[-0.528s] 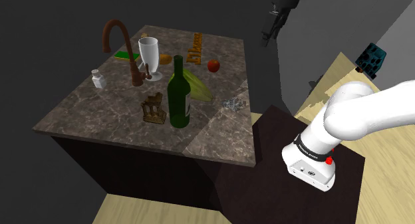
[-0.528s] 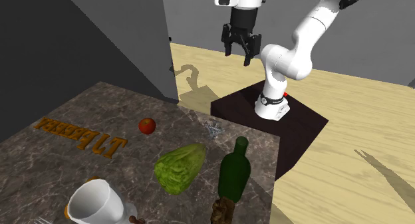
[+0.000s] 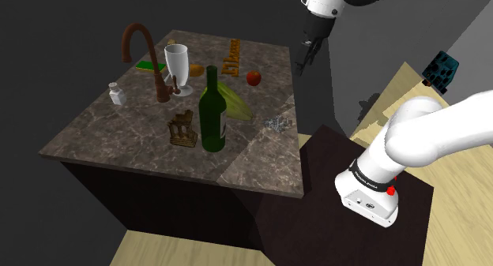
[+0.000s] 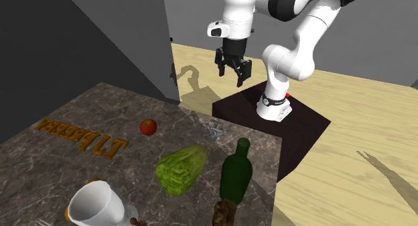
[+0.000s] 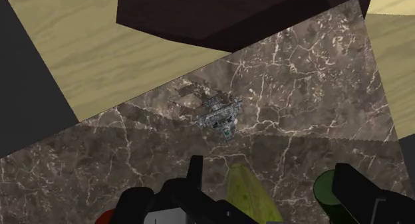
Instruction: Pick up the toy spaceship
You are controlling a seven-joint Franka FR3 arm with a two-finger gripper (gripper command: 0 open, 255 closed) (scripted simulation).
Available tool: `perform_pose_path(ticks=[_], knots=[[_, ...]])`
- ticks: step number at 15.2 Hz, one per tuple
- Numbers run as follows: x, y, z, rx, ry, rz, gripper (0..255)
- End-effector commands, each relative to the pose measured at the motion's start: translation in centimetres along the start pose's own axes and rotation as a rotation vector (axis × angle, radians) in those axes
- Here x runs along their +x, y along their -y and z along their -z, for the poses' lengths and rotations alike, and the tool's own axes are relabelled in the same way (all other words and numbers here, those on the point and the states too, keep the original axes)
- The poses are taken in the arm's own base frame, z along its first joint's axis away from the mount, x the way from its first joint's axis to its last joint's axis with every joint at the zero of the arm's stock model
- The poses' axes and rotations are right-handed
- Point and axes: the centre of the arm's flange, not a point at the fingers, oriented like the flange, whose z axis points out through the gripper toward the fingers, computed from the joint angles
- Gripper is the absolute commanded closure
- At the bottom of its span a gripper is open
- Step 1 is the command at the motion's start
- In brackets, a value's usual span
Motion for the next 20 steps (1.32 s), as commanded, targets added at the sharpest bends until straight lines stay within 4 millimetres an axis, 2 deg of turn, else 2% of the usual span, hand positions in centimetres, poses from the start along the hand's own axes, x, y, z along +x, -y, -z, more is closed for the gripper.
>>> perform_pose_path(ticks=[1, 18, 20], knots=[[0.9, 0.0, -2.4, -0.001, 0.002, 0.02, 0], [8.3, -0.5, -23.8, -0.002, 0.035, 0.188, 0], [8.6, -0.5, -25.3, -0.002, 0.036, 0.195, 0]])
